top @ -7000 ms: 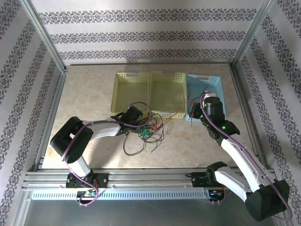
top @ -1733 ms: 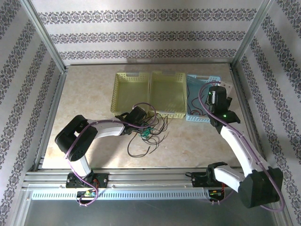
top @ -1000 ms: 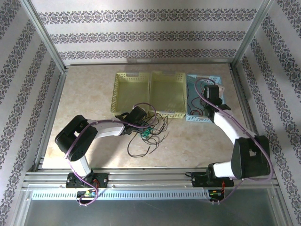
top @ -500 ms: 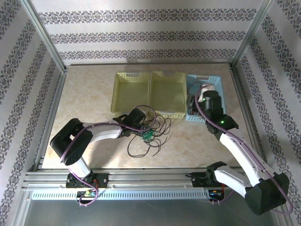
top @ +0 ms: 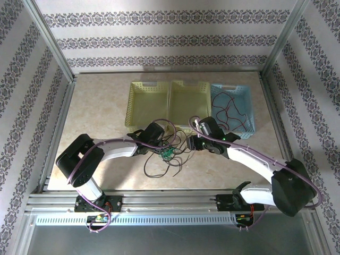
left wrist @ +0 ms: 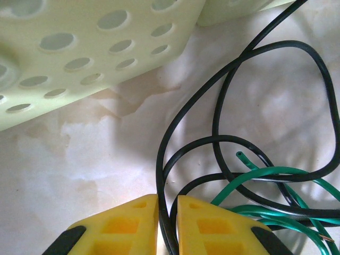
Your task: Untangle the cables
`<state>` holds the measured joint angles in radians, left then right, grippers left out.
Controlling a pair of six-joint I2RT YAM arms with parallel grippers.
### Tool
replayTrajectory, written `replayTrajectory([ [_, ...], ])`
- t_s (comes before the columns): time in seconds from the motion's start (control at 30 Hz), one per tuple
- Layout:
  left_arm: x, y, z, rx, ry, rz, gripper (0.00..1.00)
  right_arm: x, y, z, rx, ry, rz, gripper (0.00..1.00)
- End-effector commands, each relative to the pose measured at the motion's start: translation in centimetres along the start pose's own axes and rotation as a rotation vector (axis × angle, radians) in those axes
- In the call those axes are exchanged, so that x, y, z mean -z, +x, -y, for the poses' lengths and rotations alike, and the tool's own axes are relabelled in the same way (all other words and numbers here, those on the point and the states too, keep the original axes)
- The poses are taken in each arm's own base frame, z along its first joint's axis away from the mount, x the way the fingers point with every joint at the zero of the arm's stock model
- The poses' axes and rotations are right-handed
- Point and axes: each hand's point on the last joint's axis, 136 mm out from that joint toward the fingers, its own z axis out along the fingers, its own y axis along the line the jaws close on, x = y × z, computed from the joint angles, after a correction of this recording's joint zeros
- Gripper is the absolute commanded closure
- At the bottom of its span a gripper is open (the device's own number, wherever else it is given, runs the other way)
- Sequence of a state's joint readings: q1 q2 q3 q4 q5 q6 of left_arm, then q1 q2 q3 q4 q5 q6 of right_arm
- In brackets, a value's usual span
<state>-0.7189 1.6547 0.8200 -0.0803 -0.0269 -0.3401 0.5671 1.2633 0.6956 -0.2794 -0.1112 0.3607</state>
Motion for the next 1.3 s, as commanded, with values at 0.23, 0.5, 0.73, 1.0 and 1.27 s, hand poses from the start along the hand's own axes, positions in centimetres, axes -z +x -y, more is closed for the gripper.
replayTrajectory([
  [0.23,0.5,-0.3,0.7,-0.008,0.017,0.023,0.84,-2.9,0.5,0.6,-0.062,-0.019,-0.037,0.82],
  [0.5,0.2,0.2,0.2,-0.012,-0.006,0.011,0.84,4.5,-4.9,3.8,-0.071,0.229,0.273,1.00],
  [0.73,-0.2,0.6,0.0,-0.008,-0.013,0.002,0.84,13.9,-9.5,5.3,-0.100,0.378,0.561,1.00],
  [1.0,-0.3,1.1,-0.2,-0.009,-0.017,-0.008,0.84,25.8,-14.2,6.0,-0.078,0.557,0.872,1.00],
  [1.27,-0.4,1.1,-0.1,-0.015,-0.017,-0.009,0.84,30.1,-17.3,4.1,-0.083,0.469,1.003,1.00],
])
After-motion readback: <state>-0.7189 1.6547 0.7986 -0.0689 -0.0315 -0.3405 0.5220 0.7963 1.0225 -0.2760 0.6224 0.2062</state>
